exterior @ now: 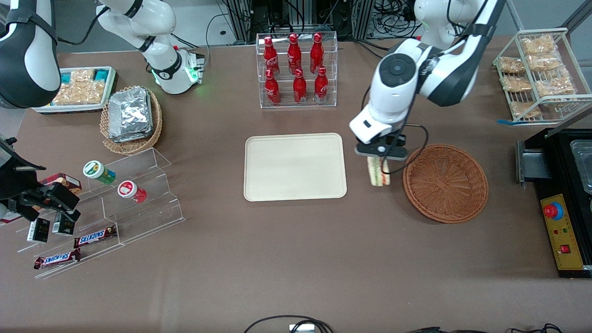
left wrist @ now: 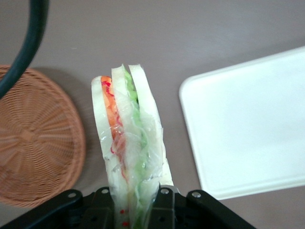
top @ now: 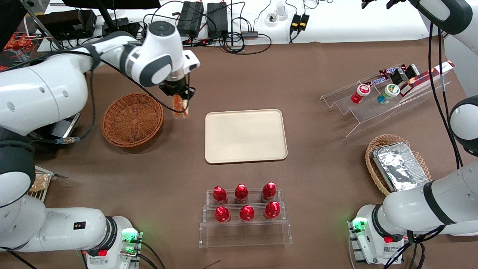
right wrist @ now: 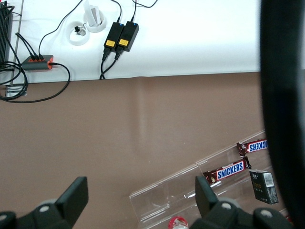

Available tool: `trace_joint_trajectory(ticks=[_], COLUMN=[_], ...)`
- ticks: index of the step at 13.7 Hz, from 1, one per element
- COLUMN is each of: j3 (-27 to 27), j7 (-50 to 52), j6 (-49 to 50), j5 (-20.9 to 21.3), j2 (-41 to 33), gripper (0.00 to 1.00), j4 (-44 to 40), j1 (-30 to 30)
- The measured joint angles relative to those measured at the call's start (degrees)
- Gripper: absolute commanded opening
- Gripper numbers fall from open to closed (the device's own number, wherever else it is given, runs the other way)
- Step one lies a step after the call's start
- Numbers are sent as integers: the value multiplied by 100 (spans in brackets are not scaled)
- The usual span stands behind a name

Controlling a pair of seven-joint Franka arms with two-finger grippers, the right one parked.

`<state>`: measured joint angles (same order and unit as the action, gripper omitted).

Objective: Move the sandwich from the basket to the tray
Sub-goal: 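Lift the sandwich out of the basket and carry it toward the tray, then lower the held sandwich onto the cream tray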

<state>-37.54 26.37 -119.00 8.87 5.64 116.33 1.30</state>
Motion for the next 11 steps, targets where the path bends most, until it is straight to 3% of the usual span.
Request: trace_joint_trajectory(ticks=[5, 11], j3=[-675, -808], j7=[153, 1389], j6=[-166, -654], j5=[130, 1262], j2=[635, 1606], gripper=[0, 0], j4=[-21, -27], j1=[-18, -425])
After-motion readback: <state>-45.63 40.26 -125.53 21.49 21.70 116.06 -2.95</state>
